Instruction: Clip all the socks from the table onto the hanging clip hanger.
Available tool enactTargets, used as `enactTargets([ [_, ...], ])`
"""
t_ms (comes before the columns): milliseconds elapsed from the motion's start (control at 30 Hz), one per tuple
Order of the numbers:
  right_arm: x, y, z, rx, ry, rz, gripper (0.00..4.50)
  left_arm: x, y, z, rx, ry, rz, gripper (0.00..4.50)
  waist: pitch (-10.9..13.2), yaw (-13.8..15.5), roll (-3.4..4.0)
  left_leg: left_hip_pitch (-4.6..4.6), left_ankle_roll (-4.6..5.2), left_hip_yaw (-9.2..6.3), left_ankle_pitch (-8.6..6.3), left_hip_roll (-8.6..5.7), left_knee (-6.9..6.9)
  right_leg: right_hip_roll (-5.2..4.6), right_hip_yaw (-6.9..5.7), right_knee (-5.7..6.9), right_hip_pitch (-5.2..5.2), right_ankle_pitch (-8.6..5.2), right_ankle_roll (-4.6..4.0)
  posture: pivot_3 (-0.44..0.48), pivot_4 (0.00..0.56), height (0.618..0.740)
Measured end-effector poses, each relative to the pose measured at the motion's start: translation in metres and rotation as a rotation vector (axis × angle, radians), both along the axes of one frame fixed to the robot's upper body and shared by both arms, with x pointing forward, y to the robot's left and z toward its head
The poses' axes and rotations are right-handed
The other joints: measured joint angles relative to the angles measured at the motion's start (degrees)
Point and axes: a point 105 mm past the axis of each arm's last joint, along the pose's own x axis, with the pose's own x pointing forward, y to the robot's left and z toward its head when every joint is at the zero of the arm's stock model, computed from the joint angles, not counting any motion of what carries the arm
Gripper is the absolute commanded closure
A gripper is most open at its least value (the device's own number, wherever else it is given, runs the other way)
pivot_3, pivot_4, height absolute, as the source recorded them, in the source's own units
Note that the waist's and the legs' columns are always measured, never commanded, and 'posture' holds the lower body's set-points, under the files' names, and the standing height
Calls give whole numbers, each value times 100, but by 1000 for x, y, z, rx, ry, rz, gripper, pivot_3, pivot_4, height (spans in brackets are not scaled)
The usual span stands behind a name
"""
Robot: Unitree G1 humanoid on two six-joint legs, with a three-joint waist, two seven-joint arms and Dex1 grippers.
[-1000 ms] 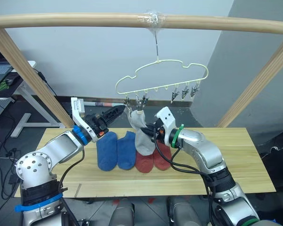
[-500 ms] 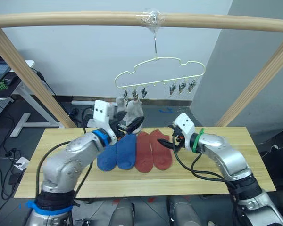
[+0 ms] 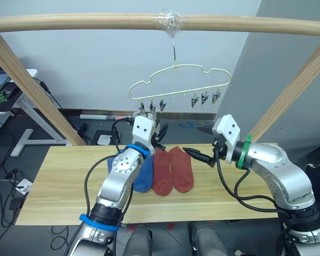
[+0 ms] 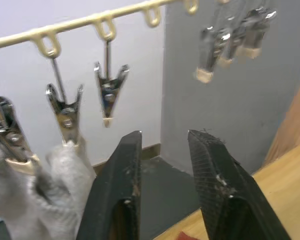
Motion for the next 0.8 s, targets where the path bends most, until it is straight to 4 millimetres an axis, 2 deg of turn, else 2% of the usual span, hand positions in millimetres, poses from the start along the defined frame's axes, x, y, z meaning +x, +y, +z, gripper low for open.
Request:
enactTargets([
  [133, 3, 2, 14, 29, -45, -15, 0, 13, -1, -4, 6, -6, 44, 2967, -1, -15, 1, -1, 0, 1, 0, 0, 4, 1, 1, 0, 0, 3, 4, -45, 136, 740],
  [400, 3, 2, 17, 37, -41, -19, 0, 34, 2, 4, 1, -40, 93, 2967, -1, -12, 1, -4, 0, -1, 0, -1, 3, 0, 0, 0, -1, 3, 4, -54, 139, 740],
  [500, 5, 3, 24, 37, -67, -18, 0, 42, -1, 5, 0, -41, 96, 2967, -1, -17, 1, -4, 0, -1, 0, -1, 5, 0, 0, 2, -1, 4, 5, -56, 143, 740],
  [800, 9, 6, 36, 60, -102, -33, 0, 50, -10, 11, -2, -62, 94, 2967, -1, -49, 1, -4, 0, -2, 0, -1, 4, 0, 0, 2, -1, 4, 5, -62, 148, 740],
])
